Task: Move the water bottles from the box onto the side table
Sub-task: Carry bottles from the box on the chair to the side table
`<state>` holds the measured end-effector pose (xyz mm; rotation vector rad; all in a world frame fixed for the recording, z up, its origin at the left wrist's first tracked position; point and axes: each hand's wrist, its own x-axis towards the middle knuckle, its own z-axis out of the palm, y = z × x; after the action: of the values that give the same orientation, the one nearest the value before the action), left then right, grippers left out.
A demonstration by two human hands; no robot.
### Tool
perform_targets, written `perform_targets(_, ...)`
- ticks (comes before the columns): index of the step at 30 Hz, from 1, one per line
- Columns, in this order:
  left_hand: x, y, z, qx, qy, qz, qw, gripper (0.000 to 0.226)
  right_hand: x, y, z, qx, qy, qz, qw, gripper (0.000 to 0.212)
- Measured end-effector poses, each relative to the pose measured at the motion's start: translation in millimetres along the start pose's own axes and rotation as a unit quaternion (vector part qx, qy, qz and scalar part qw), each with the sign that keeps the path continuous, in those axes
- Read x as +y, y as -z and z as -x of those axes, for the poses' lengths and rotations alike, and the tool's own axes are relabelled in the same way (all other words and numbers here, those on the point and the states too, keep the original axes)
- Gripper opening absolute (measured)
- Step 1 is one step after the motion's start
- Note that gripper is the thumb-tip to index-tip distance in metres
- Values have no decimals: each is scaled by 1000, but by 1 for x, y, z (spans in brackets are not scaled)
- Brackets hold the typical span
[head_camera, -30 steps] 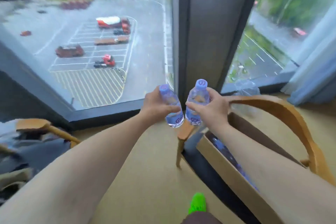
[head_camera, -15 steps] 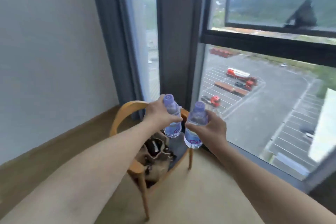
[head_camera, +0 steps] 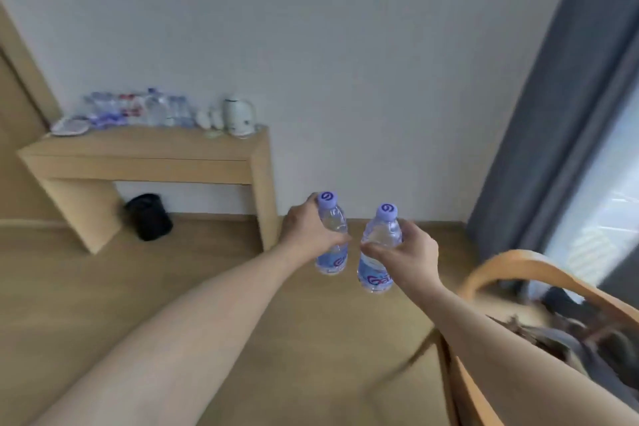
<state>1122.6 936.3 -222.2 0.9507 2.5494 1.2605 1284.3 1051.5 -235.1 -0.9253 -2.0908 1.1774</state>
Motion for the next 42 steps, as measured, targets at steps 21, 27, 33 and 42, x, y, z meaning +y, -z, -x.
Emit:
perform_targets(21,-267,291,-236,224,202,-25,953,54,-194,-441,-241,-294,120,-44,947,70)
perform_targets(27,-368,373,-333,224,203,-16,953,52,-249,-579,-300,-298,110,-34,948,60)
perform_targets(33,-446,453,-426,186,201,-17,962,52,-304,-696,-360,-302,69,-46,950,52)
perform_targets(42,-571,527,-565,162,209,-31,964,57,-357,-874,-464,-298,78,-38,951,58)
